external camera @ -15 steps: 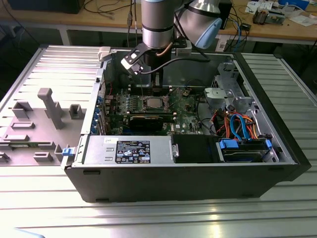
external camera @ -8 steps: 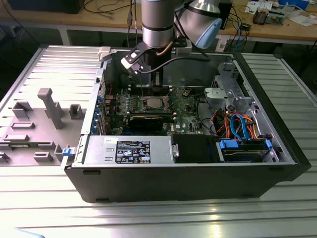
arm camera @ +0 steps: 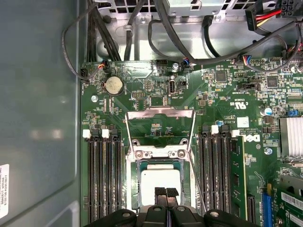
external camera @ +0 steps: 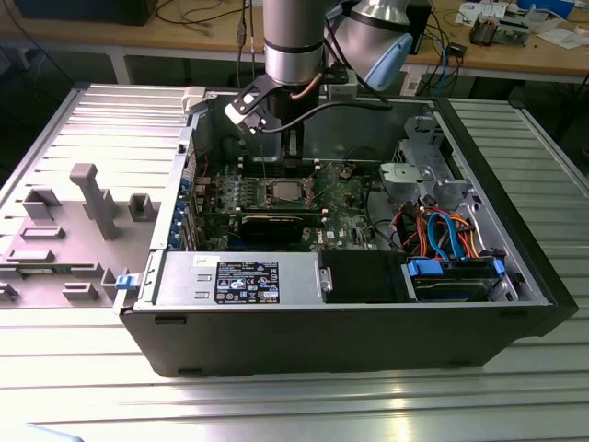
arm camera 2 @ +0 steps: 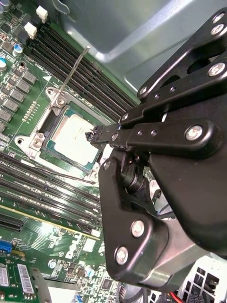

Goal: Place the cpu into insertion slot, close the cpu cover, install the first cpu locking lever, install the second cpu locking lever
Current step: 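Close the cpu cover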

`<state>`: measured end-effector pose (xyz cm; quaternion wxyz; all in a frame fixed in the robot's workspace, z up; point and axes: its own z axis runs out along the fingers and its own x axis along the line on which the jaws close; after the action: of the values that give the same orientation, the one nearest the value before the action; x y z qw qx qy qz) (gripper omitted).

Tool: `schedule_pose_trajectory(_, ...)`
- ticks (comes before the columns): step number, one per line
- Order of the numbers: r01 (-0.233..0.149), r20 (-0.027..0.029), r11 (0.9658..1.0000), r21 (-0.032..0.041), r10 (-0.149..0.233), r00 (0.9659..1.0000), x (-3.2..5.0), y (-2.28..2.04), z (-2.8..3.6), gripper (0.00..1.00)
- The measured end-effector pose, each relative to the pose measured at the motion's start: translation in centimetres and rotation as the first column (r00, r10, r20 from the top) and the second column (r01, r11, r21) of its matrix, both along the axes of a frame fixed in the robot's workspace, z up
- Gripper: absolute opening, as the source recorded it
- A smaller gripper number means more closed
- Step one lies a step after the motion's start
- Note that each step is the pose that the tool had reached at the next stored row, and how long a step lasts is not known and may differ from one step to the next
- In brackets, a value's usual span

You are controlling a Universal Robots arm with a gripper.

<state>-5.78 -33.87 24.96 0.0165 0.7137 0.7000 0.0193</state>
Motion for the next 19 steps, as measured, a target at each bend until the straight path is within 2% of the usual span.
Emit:
schedule_pose_trajectory(10, 0.000, -0.0005, 1.0000, 0.0003, 0.000, 1.0000, 0.04, -0.01, 0.01, 0.11)
schedule_pose_trajectory(13, 0.000, -0.0042, 1.0000, 0.0002, 0.000, 1.0000, 0.26, -0.01, 0.01, 0.11)
schedule_pose_trajectory(14, 0.000, -0.0059, 1.0000, 0.0002, 0.000, 1.0000, 0.29, 0.00, 0.04, 0.11)
schedule_pose_trajectory(16, 0.000, -0.0131, 1.0000, 0.0002, 0.000, 0.9999, 0.34, 0.00, 0.23, 0.11)
schedule_pose_trajectory(18, 0.000, -0.0263, 1.0000, -0.0034, 0.000, 0.9997, 0.40, 0.05, 0.71, 0.11)
schedule_pose_trajectory(19, 0.000, -0.0297, 1.0000, -0.0034, 0.000, 0.9996, 0.41, 0.05, 0.88, 0.11)
